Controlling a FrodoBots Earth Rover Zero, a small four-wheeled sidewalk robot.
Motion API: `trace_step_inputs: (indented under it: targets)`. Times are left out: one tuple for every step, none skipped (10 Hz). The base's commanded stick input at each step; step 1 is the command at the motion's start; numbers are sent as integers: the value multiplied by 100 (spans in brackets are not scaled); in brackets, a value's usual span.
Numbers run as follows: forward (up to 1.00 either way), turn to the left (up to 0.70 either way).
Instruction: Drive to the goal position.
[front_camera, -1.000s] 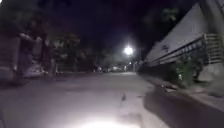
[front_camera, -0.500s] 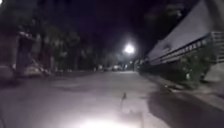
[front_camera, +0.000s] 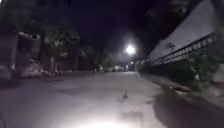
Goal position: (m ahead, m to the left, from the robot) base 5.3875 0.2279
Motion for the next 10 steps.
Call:
trace_step_inputs:
  targets:
    - [50,0]
    - [50,0]
    - [50,0]
    - [50,0]
    - [50,0]
    - [50,0]
    - [50,0]
    - [50,0]
    - [50,0]
    - [50,0]
